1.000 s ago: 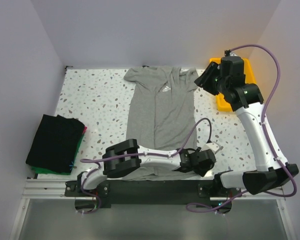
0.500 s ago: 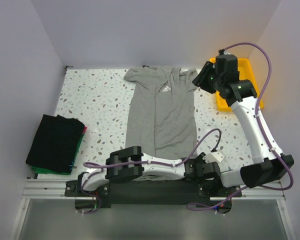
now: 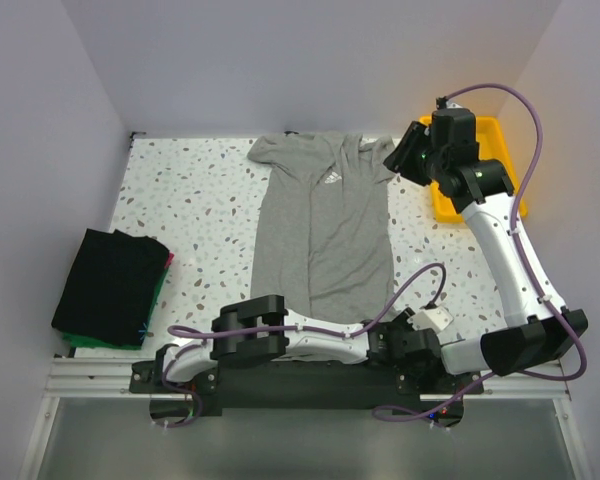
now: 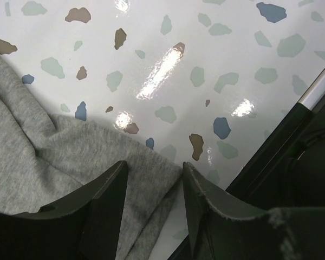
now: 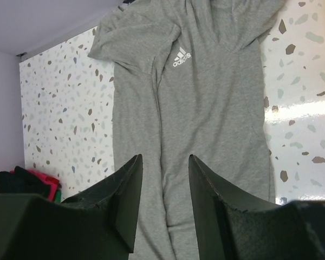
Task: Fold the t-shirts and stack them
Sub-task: Fold the tshirt
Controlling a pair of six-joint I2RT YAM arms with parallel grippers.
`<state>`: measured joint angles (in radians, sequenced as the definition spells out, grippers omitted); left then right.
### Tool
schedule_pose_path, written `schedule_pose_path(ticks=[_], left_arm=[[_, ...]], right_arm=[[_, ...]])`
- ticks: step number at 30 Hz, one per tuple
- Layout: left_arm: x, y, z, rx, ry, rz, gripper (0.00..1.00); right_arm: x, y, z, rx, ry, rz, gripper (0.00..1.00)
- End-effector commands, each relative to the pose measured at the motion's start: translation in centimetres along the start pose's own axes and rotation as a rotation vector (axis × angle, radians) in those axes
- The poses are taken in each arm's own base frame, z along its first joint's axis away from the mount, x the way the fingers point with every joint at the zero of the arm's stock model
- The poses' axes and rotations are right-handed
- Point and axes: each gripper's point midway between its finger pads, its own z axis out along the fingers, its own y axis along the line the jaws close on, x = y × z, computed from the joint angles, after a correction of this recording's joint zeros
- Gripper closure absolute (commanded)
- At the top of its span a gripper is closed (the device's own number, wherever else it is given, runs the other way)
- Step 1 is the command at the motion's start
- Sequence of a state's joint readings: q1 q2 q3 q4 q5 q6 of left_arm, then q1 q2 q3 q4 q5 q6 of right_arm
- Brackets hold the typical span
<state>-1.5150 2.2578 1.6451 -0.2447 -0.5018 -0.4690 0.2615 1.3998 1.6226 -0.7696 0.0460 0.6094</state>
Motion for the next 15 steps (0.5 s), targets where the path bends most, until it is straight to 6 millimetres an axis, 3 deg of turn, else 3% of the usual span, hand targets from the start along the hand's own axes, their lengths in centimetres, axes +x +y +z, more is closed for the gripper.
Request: schedule_pose_path(ticks=[1, 6, 10, 15], left_arm=[[-2.2, -0.8, -0.1, 0.020, -0.085, -0.032, 0.51], [-2.2, -0.7, -0.2, 0.015, -0.093, -0.049, 0.58], [-1.9, -0.2, -0.3, 0.006, -0.096, -0.078, 0.78], [-1.2, 1.2, -1.1, -0.021, -0.091, -0.118, 0.92]], right_arm=[[-0.8, 0.8, -0.1, -0.041, -0.028, -0.014, 0.57], [-0.2, 0.6, 0.3, -0.040, -0.016, -0.012, 0.57], [-0.1, 0.3, 0.6, -0.029, -0.018, -0.013, 0.57], [0.1, -0.5, 1.6, 0.006, -0.016, -0.029, 0.57]])
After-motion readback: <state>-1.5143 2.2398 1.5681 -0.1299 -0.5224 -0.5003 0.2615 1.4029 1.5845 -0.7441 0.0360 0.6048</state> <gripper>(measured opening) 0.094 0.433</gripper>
